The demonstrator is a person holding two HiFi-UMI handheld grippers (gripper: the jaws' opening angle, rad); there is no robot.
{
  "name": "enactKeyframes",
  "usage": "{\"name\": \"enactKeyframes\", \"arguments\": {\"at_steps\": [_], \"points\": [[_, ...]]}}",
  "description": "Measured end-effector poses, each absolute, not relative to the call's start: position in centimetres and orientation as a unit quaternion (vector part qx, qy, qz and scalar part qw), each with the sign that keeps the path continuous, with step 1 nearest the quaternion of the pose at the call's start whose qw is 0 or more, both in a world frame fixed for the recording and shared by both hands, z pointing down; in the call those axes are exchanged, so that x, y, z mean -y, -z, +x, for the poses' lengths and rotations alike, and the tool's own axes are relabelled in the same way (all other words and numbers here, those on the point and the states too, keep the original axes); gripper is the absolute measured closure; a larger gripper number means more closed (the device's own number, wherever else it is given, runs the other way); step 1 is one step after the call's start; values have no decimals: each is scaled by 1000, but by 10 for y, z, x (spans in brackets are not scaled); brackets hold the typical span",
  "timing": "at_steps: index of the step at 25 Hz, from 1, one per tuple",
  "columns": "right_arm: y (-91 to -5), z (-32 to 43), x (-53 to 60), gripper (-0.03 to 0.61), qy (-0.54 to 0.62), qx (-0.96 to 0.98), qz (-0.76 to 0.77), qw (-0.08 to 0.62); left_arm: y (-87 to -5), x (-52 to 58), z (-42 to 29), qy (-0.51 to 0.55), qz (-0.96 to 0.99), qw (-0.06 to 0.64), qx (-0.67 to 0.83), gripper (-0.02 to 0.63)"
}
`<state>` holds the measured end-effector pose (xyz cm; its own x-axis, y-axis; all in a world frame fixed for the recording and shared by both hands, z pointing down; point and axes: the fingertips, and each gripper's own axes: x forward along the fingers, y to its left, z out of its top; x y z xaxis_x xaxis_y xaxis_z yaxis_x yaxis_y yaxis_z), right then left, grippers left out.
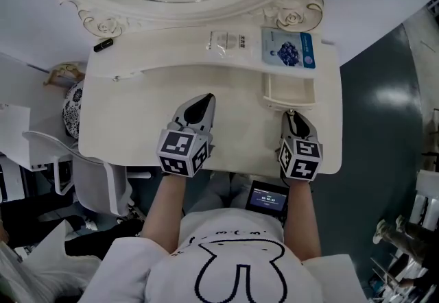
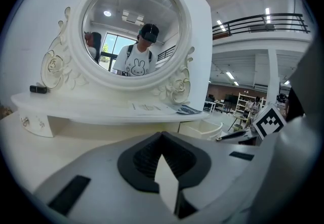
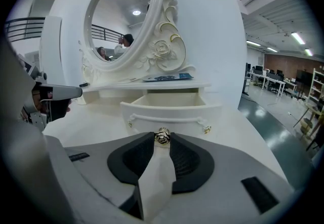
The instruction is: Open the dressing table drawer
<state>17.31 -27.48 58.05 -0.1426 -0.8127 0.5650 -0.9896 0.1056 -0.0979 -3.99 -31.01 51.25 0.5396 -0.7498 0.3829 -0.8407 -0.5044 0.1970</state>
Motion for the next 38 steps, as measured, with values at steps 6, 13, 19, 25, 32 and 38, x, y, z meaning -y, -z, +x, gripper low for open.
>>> {"name": "enactKeyframes", "arguments": {"at_steps": [6,13,19,25,32,38], "points": [[-582,171,272,479,-246,716,625,189,-509,305,-42,-124,858,180,465,601],[-568,172,272,416,-238,720,627,177,-496,304,-42,-112,859,170,469,601],[-544,180,272,411,-218,724,633,165,-477,303,-38,-98,864,155,469,601],[-516,183,275,411,-200,733,633,146,-455,304,-36,-81,867,139,471,601],[-480,184,281,411,-172,744,635,117,-434,306,-30,-67,874,118,466,601],[-454,186,284,426,-149,751,635,100,-414,309,-26,-50,880,102,461,601]]}}
